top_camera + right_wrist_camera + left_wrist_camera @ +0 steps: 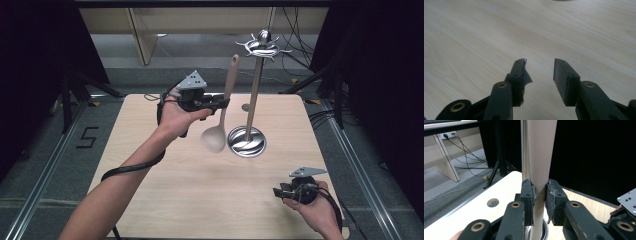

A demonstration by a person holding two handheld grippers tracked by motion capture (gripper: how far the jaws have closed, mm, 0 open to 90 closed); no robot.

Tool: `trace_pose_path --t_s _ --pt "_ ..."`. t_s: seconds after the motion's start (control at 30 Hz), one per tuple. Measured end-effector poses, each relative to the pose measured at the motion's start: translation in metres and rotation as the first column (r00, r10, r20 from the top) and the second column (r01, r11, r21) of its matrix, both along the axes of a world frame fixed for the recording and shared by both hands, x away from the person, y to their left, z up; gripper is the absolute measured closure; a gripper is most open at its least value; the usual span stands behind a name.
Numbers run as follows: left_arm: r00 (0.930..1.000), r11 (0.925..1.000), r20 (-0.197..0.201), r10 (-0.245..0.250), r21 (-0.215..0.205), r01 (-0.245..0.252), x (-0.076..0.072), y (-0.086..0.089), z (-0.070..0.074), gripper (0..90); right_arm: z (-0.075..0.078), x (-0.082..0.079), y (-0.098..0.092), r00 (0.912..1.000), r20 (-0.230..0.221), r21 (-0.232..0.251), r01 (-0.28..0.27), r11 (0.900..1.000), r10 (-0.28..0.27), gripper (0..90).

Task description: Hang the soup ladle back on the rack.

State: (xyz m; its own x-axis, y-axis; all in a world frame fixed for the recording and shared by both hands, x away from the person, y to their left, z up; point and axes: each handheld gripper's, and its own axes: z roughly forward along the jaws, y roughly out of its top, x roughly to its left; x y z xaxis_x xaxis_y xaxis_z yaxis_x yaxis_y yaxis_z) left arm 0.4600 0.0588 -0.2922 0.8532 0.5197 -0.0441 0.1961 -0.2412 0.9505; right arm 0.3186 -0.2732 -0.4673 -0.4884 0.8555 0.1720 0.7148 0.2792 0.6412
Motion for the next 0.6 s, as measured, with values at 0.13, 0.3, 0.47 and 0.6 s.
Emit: trace_pose_path --t_s 0.13,0.3,0.47,0.6 --pt "1.0000 1.0000 -0.002 -0.004 -0.005 0.004 0.0005 -0.0011 0.0015 76.4 -0.0017 0.0003 -0.0001 0.9996 0.029 -0.011 0.004 1.000 -0.004 62.1" --pt "1.0000 1.0000 0.000 -0.006 -0.004 0.006 0.0016 -0.0031 0.0022 76.4 -0.0007 0.0014 -0.0009 0.9996 0.020 -0.007 -0.017 1.000 0.017 62.1" --pt "1.0000 1.0000 0.003 -0.008 -0.003 0.008 0.0022 -0.0043 0.0034 76.3 -0.0015 0.0020 -0.0021 0.9990 0.038 -0.026 -0.025 0.999 0.026 62.1" --pt "1.0000 1.0000 0.001 -0.008 -0.003 0.008 0.0024 -0.0058 0.0045 76.3 -0.0011 0.0036 -0.0044 0.9968 0.063 -0.055 -0.046 0.997 0.050 62.1"
